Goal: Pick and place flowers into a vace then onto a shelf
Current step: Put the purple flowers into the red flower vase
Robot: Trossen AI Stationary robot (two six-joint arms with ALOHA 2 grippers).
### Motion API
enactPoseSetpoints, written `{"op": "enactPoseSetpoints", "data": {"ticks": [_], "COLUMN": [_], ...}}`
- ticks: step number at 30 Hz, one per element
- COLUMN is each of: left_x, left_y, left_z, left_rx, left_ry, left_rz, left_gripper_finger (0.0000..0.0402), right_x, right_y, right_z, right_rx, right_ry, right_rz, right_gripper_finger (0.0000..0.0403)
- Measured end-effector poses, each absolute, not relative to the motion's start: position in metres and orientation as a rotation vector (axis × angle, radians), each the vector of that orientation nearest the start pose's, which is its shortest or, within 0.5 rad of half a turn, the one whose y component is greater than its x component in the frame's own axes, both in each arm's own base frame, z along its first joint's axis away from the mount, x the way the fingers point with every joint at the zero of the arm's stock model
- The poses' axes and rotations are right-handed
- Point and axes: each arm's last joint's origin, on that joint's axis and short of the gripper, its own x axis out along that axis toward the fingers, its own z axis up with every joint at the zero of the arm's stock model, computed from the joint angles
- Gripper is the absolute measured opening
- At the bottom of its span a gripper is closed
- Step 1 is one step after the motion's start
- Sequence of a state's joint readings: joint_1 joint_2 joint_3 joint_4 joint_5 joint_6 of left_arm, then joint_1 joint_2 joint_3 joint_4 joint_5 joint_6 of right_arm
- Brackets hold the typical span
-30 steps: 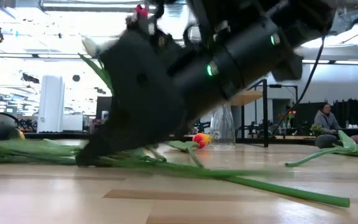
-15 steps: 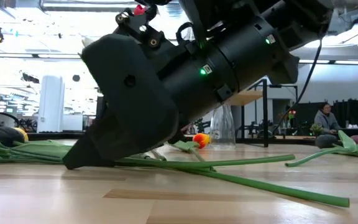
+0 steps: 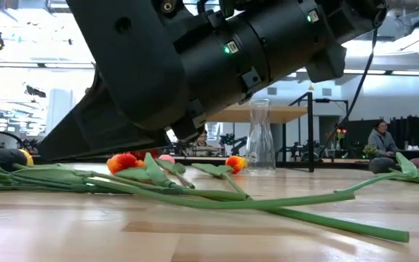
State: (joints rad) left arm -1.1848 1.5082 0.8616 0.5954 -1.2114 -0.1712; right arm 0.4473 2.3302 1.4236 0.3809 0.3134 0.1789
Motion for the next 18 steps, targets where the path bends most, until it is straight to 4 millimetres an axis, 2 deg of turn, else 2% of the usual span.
{"op": "enactPoseSetpoints", "data": {"ticks": [6, 18], "left_x": [0.143, 0.143], "left_y": [-0.28, -0.28], "left_z": [0.263, 0.263], "left_rx": [-0.128, -0.125], "left_ry": [0.016, 0.017], "left_rz": [0.028, 0.029], "left_gripper_finger": [0.0158, 0.0158], "right_x": [0.443, 0.445], "right_y": [0.193, 0.187], "right_z": [0.071, 0.066], "right_rx": [-0.013, 0.004], "right_ry": [0.519, 0.529], "right_rz": [0.05, 0.048], "right_gripper_finger": [0.0147, 0.0146]}}
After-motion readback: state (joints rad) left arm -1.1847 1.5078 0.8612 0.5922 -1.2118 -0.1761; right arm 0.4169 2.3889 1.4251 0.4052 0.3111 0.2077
